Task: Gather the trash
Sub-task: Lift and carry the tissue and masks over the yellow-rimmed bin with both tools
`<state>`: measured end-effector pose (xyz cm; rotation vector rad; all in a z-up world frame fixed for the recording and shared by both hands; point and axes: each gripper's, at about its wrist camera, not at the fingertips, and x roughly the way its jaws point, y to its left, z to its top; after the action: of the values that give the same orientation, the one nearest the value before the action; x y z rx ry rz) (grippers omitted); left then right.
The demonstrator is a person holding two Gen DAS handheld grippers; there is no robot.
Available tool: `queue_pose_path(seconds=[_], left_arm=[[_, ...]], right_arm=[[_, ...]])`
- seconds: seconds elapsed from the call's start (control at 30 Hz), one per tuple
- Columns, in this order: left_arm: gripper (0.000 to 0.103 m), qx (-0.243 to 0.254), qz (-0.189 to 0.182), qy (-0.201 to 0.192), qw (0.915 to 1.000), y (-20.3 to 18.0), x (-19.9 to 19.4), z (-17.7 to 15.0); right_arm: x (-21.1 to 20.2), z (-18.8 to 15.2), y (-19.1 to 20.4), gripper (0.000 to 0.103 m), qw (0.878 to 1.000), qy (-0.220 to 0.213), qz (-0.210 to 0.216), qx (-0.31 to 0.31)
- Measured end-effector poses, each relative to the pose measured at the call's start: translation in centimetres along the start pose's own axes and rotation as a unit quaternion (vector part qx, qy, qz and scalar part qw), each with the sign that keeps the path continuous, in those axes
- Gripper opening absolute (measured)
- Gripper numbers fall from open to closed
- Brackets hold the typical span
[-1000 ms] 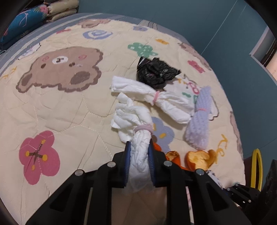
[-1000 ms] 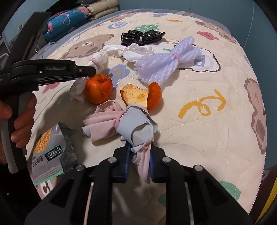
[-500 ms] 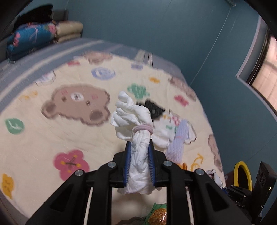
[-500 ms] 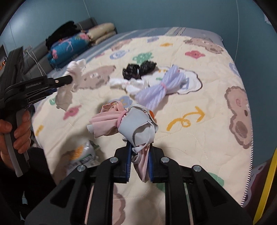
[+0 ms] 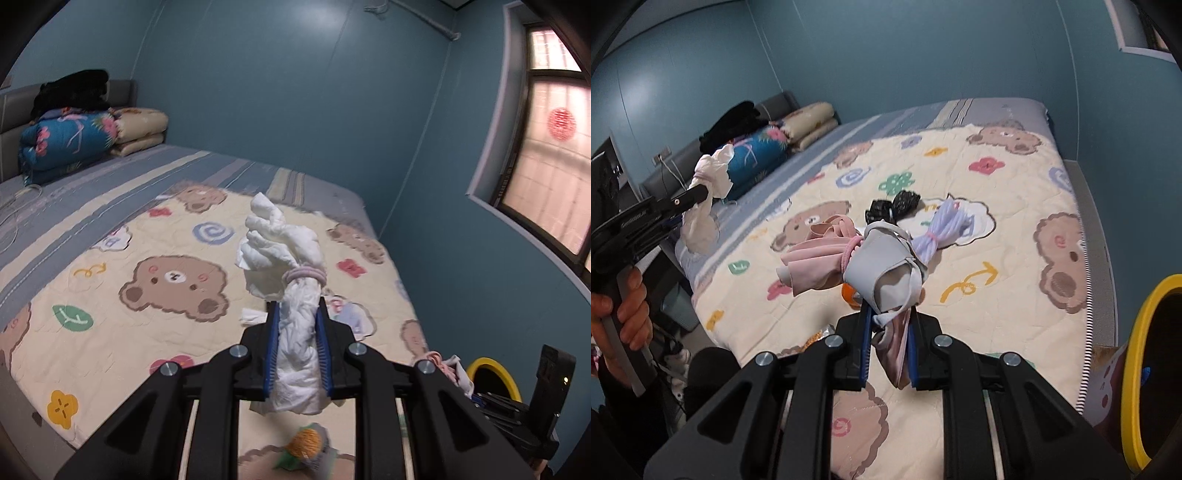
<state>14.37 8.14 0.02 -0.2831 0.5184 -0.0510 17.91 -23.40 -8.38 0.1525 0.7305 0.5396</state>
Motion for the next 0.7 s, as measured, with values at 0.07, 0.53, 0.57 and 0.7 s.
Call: queue_pose_path(seconds=[0.07,0.53,0.57,0.7], left_arm=[[0.018,0.005,-0.012,-0.002,0.9999,-1.1,-0.8,0.0],[0.018,0.053,-0.087,-0.013,0.9947,-8.0,-3.9,-0.3],[0.018,0.055,-0.092,-0.013,0.9942,-8.4,-3.9,-0.3],[0.018,0.064,-0.11,-0.012,0.9918,-10.1,-3.8,-0.4]], right_arm=[[-1.3,0.1,-0.2,0.015,1.0,-0.011,-0.001,0.004],[-8.9,0.5,-2.0,0.015,0.997,-0.079,-0.02,0.017],[-9.3,0.4,-2.2,0.015,0.996,-0.082,-0.022,0.019],[-11.2,0.5,-3.4,0.015,0.994,-0.097,-0.033,0.032]])
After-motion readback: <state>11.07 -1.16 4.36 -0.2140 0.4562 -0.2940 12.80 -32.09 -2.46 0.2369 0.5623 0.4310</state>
